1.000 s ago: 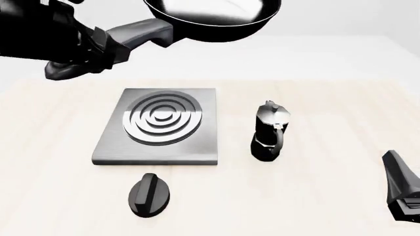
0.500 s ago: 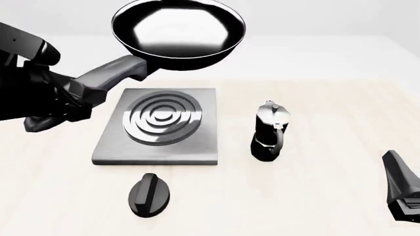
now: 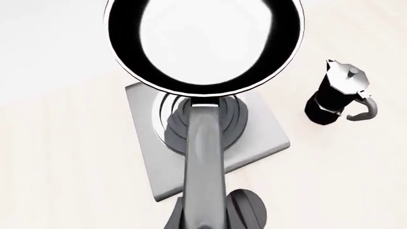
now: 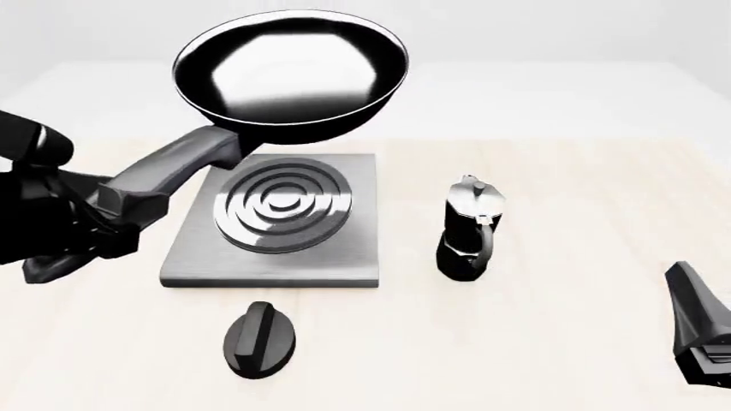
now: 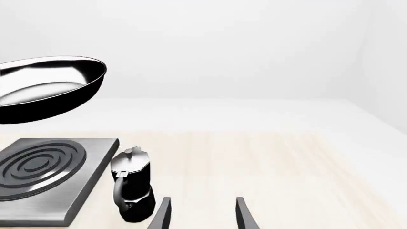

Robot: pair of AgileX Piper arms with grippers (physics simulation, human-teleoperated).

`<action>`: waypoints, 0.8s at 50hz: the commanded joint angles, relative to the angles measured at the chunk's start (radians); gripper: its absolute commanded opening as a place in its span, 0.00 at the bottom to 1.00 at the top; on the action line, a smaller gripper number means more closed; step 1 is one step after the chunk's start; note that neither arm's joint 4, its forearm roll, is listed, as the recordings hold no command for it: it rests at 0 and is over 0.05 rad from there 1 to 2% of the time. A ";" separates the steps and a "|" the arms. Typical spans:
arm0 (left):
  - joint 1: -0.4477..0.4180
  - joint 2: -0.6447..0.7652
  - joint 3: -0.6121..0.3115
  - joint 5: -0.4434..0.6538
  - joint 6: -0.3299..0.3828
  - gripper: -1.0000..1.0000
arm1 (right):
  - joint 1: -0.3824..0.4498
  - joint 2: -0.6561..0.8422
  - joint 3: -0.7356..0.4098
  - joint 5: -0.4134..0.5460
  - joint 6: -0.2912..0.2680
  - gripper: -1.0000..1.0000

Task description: Put the frying pan on the stove.

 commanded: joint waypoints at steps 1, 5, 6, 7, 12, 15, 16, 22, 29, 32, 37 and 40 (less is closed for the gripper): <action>0.017 -0.054 0.040 -0.027 -0.007 0.00 | 0.000 0.000 0.000 0.000 0.000 1.00; 0.015 -0.071 0.068 -0.035 -0.023 0.00 | 0.000 0.000 0.000 0.000 0.000 1.00; 0.016 -0.073 0.073 -0.036 -0.030 0.00 | 0.000 0.000 0.000 0.000 0.000 1.00; 0.016 -0.073 0.073 -0.036 -0.030 0.00 | 0.000 0.000 0.000 0.000 0.000 1.00; 0.019 -0.098 0.105 -0.042 -0.032 0.00 | 0.000 0.000 0.000 0.000 0.000 1.00; 0.022 -0.112 0.128 -0.050 -0.035 0.00 | 0.000 0.000 0.000 0.000 0.000 1.00; 0.019 -0.117 0.135 -0.052 -0.041 0.00 | 0.000 0.000 0.000 0.000 0.000 1.00; 0.029 -0.131 0.161 -0.053 -0.038 0.00 | 0.000 0.000 0.000 0.000 0.000 1.00; 0.032 -0.147 0.192 -0.063 -0.040 0.00 | 0.000 0.000 0.000 0.000 0.000 1.00; 0.027 -0.147 0.198 -0.067 -0.044 0.00 | 0.000 0.000 0.000 0.000 0.000 1.00; 0.020 -0.143 0.203 -0.074 -0.041 0.00 | 0.000 0.000 0.000 0.000 0.000 1.00; 0.025 -0.148 0.210 -0.074 -0.032 0.00 | 0.000 0.000 0.000 0.000 0.000 1.00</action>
